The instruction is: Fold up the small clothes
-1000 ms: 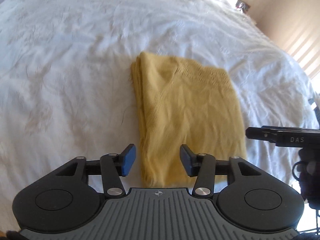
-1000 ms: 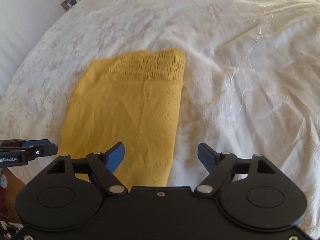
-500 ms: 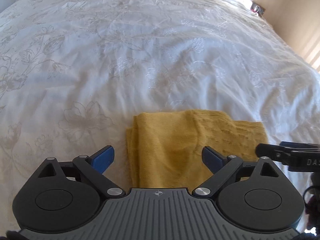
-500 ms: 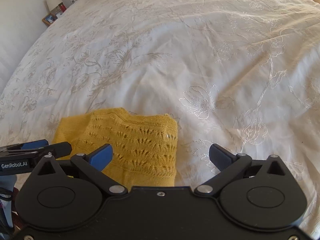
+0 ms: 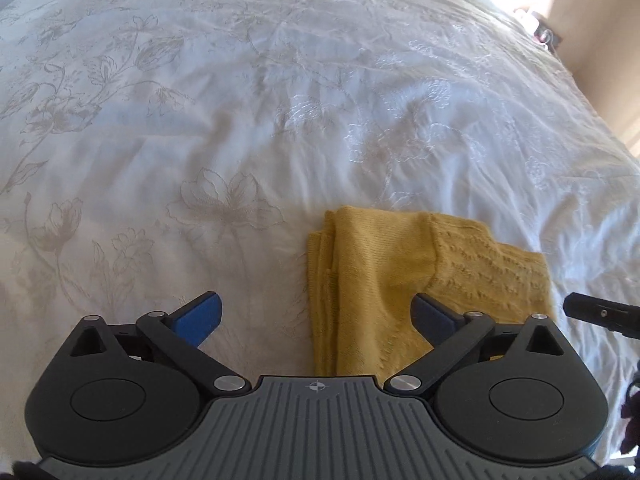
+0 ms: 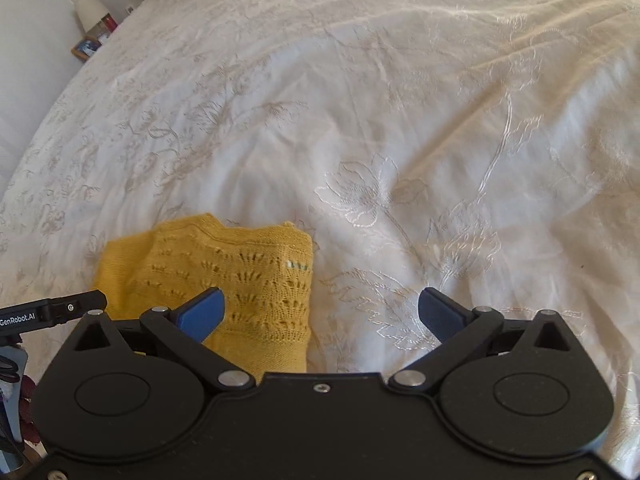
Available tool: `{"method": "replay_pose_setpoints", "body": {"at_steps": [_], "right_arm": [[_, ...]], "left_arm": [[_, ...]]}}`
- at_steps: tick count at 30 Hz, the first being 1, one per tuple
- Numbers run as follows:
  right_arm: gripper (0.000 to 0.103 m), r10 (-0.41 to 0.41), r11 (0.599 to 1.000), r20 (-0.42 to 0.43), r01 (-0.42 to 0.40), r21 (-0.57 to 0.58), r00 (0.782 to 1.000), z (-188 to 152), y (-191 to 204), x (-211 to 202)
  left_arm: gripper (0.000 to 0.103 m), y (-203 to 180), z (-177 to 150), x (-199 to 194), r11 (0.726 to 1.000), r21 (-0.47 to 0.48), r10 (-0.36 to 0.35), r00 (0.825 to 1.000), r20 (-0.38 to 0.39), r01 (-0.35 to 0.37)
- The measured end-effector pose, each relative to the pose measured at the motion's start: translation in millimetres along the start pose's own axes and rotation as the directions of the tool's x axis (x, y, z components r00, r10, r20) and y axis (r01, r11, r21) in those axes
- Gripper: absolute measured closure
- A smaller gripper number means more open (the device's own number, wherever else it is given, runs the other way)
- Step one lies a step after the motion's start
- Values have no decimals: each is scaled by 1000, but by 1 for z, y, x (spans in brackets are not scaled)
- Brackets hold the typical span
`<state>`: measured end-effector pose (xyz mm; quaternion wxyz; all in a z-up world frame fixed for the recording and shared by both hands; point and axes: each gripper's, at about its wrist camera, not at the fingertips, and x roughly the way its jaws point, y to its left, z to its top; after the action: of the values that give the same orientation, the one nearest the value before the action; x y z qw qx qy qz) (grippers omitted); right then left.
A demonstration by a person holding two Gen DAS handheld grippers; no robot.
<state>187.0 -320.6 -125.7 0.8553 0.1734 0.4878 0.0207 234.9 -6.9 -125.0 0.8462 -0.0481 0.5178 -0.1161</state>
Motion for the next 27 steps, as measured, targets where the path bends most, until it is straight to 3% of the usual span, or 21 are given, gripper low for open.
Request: {"method": "replay_pose_setpoints", "body": {"at_steps": [5, 11, 14, 19, 23, 27], "right_arm": [[1, 15, 994, 76, -7, -108, 997, -16, 17, -44], [1, 36, 988, 132, -15, -156, 991, -39, 32, -81], [1, 59, 979, 178, -23, -201, 982, -50, 38, -101], [1, 36, 979, 248, 15, -201, 968, -65, 49, -128], [1, -31, 984, 248, 73, -160, 968, -74, 52, -142], [1, -16, 992, 227, 44, -121, 974, -81, 51, -148]], "left_arm": [[0, -31, -18, -35, 997, 73, -1, 999, 33, -1], [2, -64, -44, -71, 994, 109, -8, 998, 69, 1], [2, -77, -55, -90, 993, 112, 31, 995, 98, -42], [2, -92, -64, -116, 976, 80, 190, 973, 132, -202], [2, -93, -71, -132, 973, 58, 214, 967, 140, -224], [2, -92, -80, -143, 974, 61, 206, 968, 142, -216]]}}
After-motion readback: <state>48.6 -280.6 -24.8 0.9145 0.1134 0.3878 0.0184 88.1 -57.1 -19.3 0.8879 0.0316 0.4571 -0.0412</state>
